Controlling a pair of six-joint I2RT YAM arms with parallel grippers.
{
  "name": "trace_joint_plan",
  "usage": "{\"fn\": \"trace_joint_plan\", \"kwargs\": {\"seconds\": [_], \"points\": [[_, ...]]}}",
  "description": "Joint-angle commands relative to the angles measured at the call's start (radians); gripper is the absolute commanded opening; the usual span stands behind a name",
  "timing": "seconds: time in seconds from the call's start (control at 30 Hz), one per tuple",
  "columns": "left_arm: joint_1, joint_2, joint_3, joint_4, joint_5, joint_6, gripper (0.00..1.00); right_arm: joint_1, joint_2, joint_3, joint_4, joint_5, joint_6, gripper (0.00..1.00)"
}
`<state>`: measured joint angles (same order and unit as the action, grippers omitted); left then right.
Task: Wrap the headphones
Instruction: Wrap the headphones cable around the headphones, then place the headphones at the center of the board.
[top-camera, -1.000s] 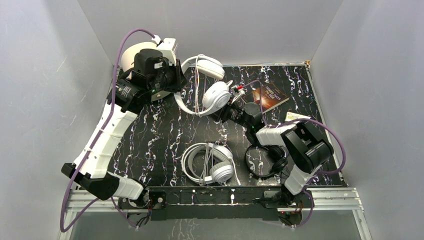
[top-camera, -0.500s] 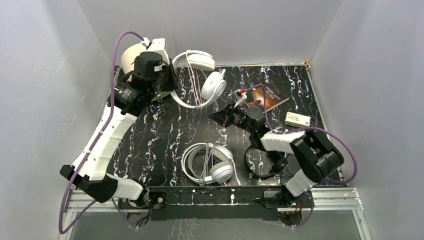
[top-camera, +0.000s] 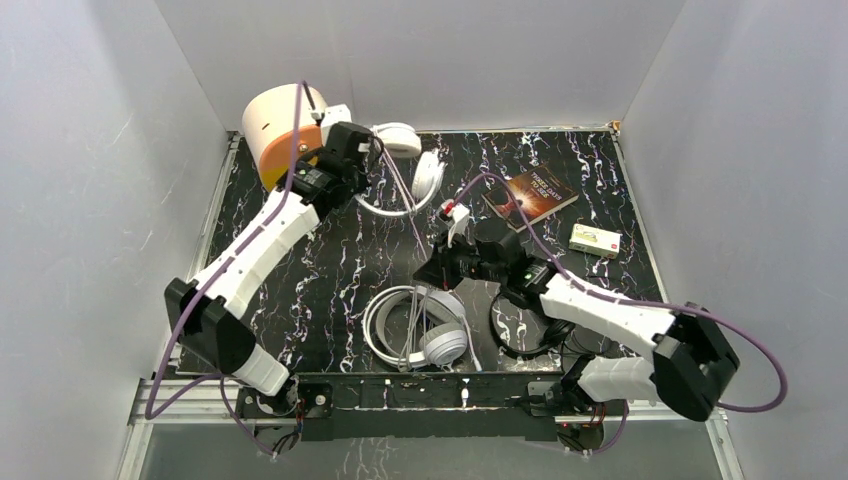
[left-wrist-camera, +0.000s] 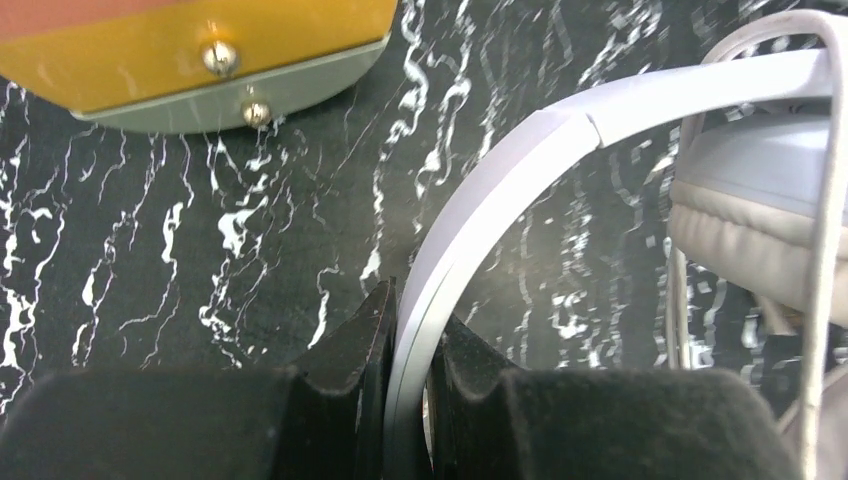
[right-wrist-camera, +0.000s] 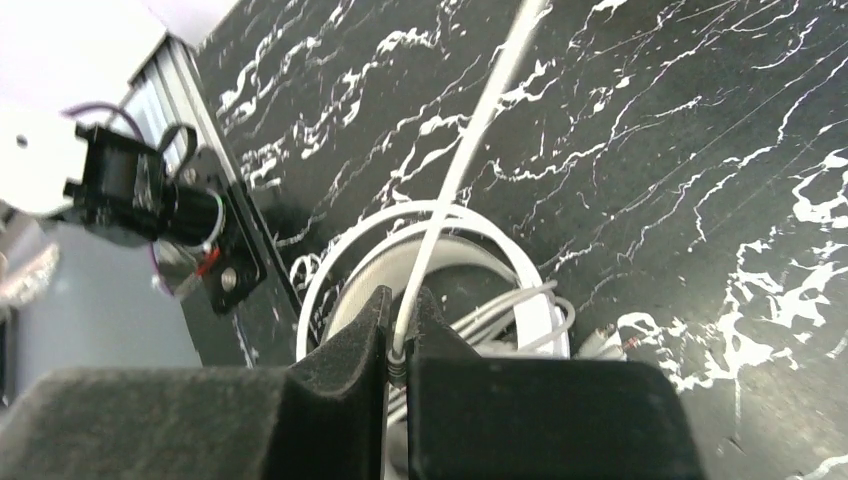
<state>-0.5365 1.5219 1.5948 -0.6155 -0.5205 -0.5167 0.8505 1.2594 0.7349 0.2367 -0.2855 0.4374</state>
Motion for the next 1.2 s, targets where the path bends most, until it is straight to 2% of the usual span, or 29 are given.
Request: {"fn": "trace_joint_plan", "kwargs": {"seconds": [0.0, 0.13, 0.23, 0.33, 0.4, 0.5, 0.67, 0.87, 0.97, 1.03, 1.17], "points": [[0.005, -0.02, -0.089, 0.123, -0.004, 0.076, 0.0, 0.017, -0.093, 0.145, -0.346, -0.031, -0.318, 0.0], [-0.004, -0.047, -0.2, 0.203, 0.184, 0.219, 0.0, 0.019, -0.073, 0.287, -0.518, -0.083, -0.573, 0.0], [-0.038, -0.032, -0.217, 0.188, 0.209, 0.294, 0.0, 0.02, 0.008, 0.438, -0.688, -0.132, -0.729, 0.0], [-0.043, -0.007, -0.213, 0.165, 0.298, 0.334, 0.0, 0.032, 0.086, 0.538, -0.826, -0.093, -0.855, 0.0], [-0.043, 0.01, -0.208, 0.15, 0.387, 0.354, 0.0, 0.065, 0.11, 0.577, -0.88, -0.044, -0.95, 0.0], [-0.051, 0.041, -0.204, 0.135, 0.485, 0.398, 0.0, 0.128, 0.101, 0.594, -0.926, -0.03, -1.175, 0.0], [-0.081, 0.099, -0.176, 0.093, 0.58, 0.458, 0.0, 0.168, 0.128, 0.67, -0.965, 0.011, -1.349, 0.0], [-0.125, 0.12, -0.17, 0.08, 0.598, 0.501, 0.0, 0.177, 0.217, 0.769, -0.991, 0.048, -1.42, 0.0], [-0.133, 0.12, -0.182, 0.082, 0.588, 0.512, 0.0, 0.174, 0.256, 0.797, -0.954, 0.144, -1.396, 0.0], [-0.134, 0.115, -0.199, 0.094, 0.567, 0.512, 0.0, 0.163, 0.264, 0.781, -0.922, 0.197, -1.38, 0.0], [-0.133, 0.09, -0.259, 0.138, 0.534, 0.512, 0.0, 0.104, 0.231, 0.666, -0.821, 0.207, -1.368, 0.0]]}}
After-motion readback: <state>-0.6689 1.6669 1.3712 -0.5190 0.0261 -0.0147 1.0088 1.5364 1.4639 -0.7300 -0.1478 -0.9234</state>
